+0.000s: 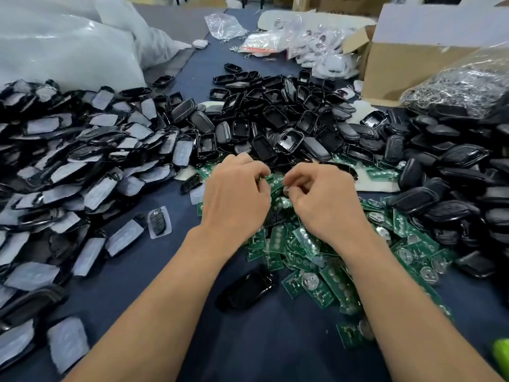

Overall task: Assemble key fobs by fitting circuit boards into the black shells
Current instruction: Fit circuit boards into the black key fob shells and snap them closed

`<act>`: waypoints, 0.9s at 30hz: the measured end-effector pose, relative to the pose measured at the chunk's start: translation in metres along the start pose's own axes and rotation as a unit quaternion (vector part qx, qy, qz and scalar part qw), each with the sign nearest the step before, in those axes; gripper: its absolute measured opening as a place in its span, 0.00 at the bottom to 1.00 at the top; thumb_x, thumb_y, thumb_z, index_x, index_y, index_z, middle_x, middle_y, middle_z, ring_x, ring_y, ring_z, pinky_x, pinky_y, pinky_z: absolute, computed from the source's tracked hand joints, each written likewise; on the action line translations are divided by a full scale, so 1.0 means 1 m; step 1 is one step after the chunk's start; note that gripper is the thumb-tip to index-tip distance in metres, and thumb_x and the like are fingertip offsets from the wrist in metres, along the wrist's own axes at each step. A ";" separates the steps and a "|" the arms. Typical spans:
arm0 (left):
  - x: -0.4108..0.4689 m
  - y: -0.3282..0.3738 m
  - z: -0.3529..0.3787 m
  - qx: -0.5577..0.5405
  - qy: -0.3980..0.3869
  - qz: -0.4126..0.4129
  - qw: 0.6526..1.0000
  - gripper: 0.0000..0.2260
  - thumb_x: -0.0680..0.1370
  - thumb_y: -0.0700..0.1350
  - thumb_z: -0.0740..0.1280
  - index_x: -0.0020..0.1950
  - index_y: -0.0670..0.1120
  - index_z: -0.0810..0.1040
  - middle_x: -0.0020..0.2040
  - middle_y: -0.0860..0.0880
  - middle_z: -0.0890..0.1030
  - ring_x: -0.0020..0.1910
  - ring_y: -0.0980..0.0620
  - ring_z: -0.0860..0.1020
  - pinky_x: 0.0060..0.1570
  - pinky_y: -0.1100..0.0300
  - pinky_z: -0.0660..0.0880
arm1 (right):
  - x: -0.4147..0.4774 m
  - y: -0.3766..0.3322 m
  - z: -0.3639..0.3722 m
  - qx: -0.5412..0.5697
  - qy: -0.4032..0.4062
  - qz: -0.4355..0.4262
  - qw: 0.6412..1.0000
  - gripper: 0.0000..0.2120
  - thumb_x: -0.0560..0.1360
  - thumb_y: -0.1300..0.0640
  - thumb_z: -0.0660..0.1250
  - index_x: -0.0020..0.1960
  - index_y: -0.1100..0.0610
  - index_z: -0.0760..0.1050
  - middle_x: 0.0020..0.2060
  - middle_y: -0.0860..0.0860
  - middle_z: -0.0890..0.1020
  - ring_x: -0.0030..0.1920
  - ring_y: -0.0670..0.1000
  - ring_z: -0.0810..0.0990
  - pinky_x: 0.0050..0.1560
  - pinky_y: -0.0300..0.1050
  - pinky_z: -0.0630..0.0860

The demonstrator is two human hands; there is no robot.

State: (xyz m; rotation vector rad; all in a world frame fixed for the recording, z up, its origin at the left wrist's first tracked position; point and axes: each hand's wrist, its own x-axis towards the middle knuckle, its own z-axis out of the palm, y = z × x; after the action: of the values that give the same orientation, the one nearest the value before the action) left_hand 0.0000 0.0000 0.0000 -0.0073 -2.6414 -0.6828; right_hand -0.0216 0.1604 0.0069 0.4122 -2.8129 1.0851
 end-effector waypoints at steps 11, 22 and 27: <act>0.010 -0.015 0.005 -0.037 0.000 -0.073 0.997 0.22 0.78 0.42 0.68 0.72 0.51 0.78 0.69 0.55 0.77 0.70 0.56 0.68 0.63 0.73 0.56 | -0.009 -0.004 -0.007 0.015 -0.037 -0.015 0.999 0.22 0.76 0.40 0.69 0.42 0.60 0.83 0.40 0.51 0.84 0.43 0.47 0.78 0.52 0.50 0.78; 0.011 -0.015 -0.003 -0.120 0.029 -0.044 0.991 0.31 0.70 0.34 0.76 0.70 0.56 0.79 0.53 0.62 0.74 0.50 0.70 0.73 0.53 0.78 0.67 | -0.011 -0.012 -0.003 0.096 -0.066 -0.043 0.992 0.10 0.76 0.51 0.72 0.38 0.52 0.85 0.29 0.44 0.83 0.29 0.44 0.78 0.29 0.37 0.73; 0.013 -0.011 -0.006 -0.212 0.045 -0.104 0.971 0.16 0.75 0.35 0.74 0.53 0.57 0.87 0.39 0.58 0.80 0.35 0.61 0.75 0.38 0.72 0.71 | -0.006 -0.005 -0.006 0.245 0.057 0.043 0.967 0.13 0.79 0.57 0.67 0.37 0.51 0.83 0.24 0.49 0.80 0.19 0.42 0.65 0.20 0.37 0.63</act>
State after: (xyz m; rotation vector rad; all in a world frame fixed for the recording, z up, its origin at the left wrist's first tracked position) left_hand -0.0110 -0.0132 0.0046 0.1766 -2.3804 -1.2764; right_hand -0.0144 0.1624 0.0132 0.2515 -2.4598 1.7660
